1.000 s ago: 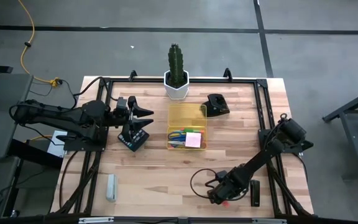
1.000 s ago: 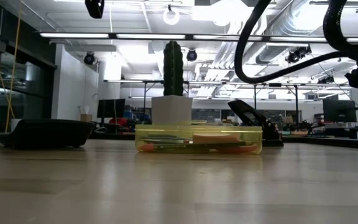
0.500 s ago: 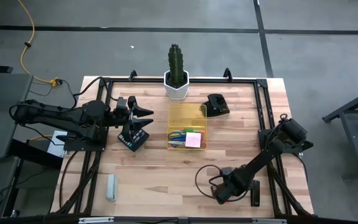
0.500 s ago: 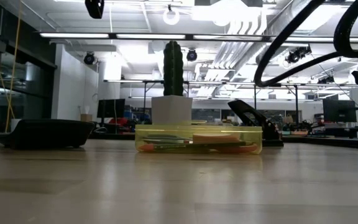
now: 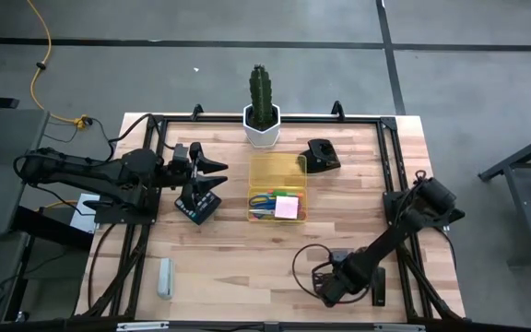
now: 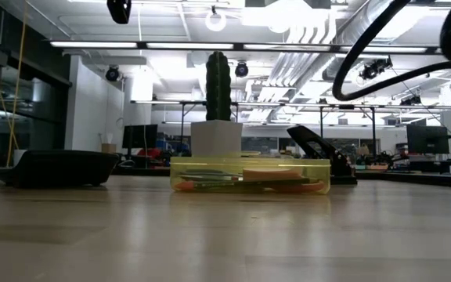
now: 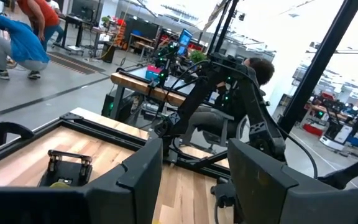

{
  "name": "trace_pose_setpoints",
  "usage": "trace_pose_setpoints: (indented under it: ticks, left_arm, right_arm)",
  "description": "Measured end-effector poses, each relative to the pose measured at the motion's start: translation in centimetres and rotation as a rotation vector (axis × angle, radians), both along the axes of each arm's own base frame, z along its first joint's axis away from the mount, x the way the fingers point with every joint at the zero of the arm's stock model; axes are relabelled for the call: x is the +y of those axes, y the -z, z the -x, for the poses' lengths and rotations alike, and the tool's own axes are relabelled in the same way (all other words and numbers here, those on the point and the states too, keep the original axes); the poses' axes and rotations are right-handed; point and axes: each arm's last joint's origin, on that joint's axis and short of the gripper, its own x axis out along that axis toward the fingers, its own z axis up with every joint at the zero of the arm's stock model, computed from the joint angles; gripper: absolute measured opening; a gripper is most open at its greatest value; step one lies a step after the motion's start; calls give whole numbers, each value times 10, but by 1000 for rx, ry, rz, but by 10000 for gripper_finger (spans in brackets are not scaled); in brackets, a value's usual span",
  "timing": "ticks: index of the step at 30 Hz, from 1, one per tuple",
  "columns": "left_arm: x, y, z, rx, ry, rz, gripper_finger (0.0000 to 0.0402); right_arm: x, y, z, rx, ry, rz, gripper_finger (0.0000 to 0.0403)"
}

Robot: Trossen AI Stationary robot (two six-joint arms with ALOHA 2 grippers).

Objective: Pack school essentials
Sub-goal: Put the orange eraser into the supply box

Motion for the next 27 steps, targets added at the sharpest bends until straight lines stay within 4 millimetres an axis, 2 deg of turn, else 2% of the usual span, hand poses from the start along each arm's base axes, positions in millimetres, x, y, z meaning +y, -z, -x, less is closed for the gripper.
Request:
trace_pose_setpoints:
  ticks: [10,27]
  left_arm:
    - [0,1,0,12,-1,-16,170]
    - [0,1,0,24,-2,-44,170]
  right_arm:
    - [14,-4,-8,-35,57,-100,178]
    - [5,4,-14,23,88,-53,143]
